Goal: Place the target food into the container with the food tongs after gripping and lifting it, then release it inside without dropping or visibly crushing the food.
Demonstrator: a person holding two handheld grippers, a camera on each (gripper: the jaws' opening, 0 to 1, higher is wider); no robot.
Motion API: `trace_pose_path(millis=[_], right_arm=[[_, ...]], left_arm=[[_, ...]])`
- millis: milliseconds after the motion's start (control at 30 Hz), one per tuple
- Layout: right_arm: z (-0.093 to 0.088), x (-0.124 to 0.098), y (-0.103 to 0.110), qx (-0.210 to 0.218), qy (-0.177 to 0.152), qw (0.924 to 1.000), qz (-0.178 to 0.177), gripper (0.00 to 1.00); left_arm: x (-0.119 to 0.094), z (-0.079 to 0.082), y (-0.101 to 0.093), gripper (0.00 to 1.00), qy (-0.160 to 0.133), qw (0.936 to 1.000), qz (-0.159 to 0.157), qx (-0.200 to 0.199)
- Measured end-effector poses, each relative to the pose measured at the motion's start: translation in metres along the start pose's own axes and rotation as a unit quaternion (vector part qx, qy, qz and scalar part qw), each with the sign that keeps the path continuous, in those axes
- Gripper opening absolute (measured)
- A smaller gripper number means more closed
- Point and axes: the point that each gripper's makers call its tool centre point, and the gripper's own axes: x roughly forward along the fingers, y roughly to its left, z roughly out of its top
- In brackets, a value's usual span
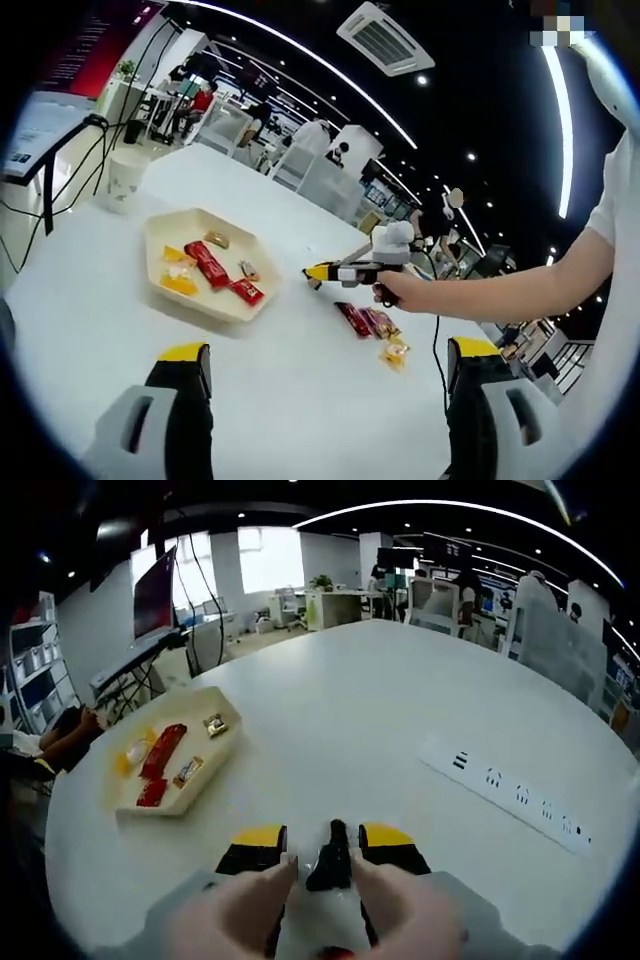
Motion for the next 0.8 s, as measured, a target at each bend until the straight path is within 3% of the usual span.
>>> trace_pose_path(millis=[100, 167, 400, 667, 700, 800], right_arm=[[0.001, 0.002, -0.002, 0.005, 0.001, 1.0, 0.006, 0.27], [0.001, 0.004, 0.0, 0.004, 0.01, 0.9998, 0.016, 0.27], [-0.001, 0.004, 0.006, -0.049, 0.015, 0.9987, 0.005, 0.27], [0.002, 0.005, 0.004, -0.034, -0.009, 0.9993, 0.007, 0.27], [0.003, 0.005, 0.001, -0.01, -0.011, 0.9999, 0.001, 0.27], [0.004, 0.003, 0.0, 0.002, -0.014, 0.9999, 0.007, 0.26]], left_arm=[[0.0, -0.001, 0.0, 0.99, -0.001, 1.0, 0.0, -0.001], [0.001, 0.005, -0.004, 0.97, -0.024, 0.9994, -0.009, 0.025], [0.008, 0.003, -0.012, 0.98, -0.015, 0.9997, -0.018, 0.011], [0.004, -0.001, -0.013, 0.98, -0.008, 0.9998, -0.014, 0.01], [0.004, -0.002, -0.012, 0.98, -0.007, 0.9998, -0.014, 0.009], [0.002, -0.004, -0.012, 0.98, -0.007, 0.9999, -0.01, 0.006]])
